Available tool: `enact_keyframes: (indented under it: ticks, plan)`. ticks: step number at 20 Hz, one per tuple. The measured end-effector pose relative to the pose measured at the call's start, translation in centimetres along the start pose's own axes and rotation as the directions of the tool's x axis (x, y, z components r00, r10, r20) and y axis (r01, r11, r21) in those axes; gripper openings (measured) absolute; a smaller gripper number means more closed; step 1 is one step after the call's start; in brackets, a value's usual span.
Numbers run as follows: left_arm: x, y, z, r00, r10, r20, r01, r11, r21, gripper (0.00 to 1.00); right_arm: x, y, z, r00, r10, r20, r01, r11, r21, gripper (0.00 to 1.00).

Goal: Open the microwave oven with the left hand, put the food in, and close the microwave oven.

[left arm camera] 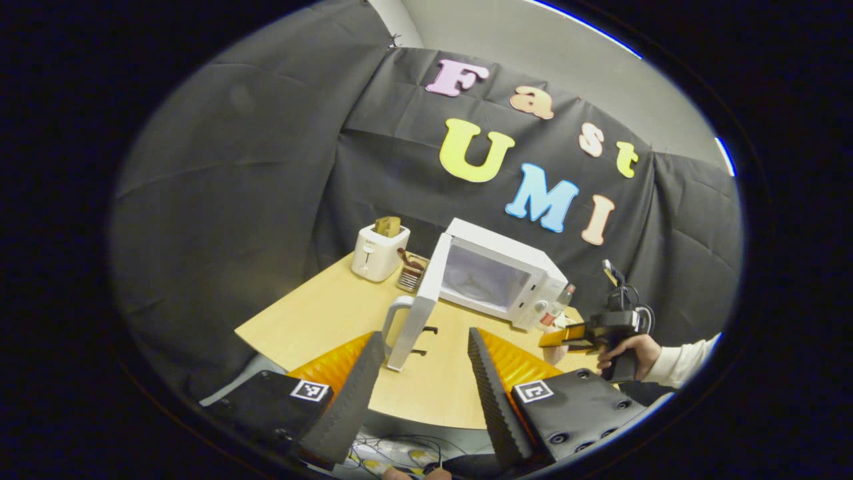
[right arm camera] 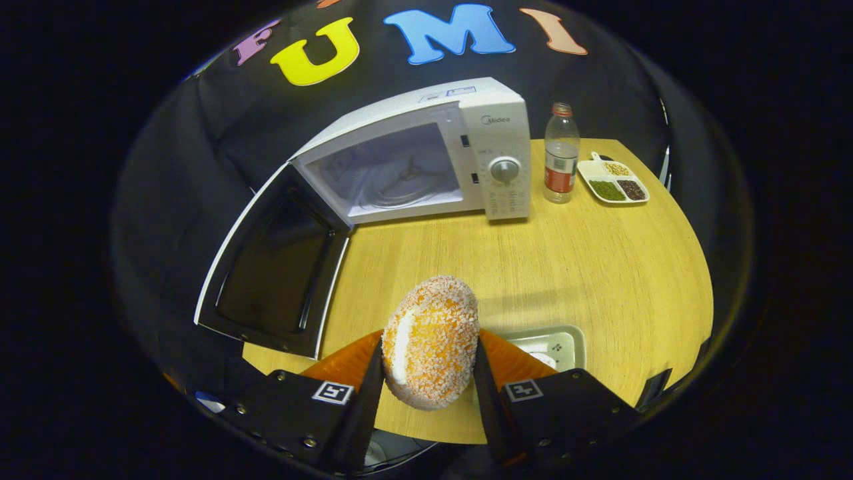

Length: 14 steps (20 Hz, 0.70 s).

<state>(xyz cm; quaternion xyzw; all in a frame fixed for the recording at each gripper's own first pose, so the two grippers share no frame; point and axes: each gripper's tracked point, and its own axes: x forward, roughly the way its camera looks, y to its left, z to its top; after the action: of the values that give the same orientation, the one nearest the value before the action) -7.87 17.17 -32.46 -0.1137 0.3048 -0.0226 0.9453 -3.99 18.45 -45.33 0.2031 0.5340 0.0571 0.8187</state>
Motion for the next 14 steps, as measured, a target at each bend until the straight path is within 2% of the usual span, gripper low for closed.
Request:
enact_keyframes:
  ticks: [6, 7, 13, 14]
  plan:
    - [1.1, 0.2, 0.6, 0.995, 0.094, -0.019, -0.094, 0.995, -0.018, 0.86, 4.2, 4.0, 4.3, 0.993, 0.099, 0.064, -0.097, 0.995, -0.028, 0.65]
    - [1.3, 0.1, 0.7, 0.993, 0.114, -0.022, -0.115, 0.993, -0.017, 0.80, 5.0, 4.4, 5.1, 0.990, 0.108, 0.085, -0.107, 0.994, -0.018, 0.68]
    - [1.8, -0.6, 1.0, 0.970, 0.235, -0.056, -0.238, 0.971, -0.039, 0.91, 11.3, 5.2, 8.9, 0.980, 0.121, 0.155, -0.124, 0.992, 0.010, 0.67]
    - [1.7, -0.5, 0.8, 0.963, 0.261, -0.064, -0.264, 0.964, -0.036, 0.86, 12.3, 5.2, 9.6, 0.977, 0.123, 0.175, -0.125, 0.992, 0.005, 0.65]
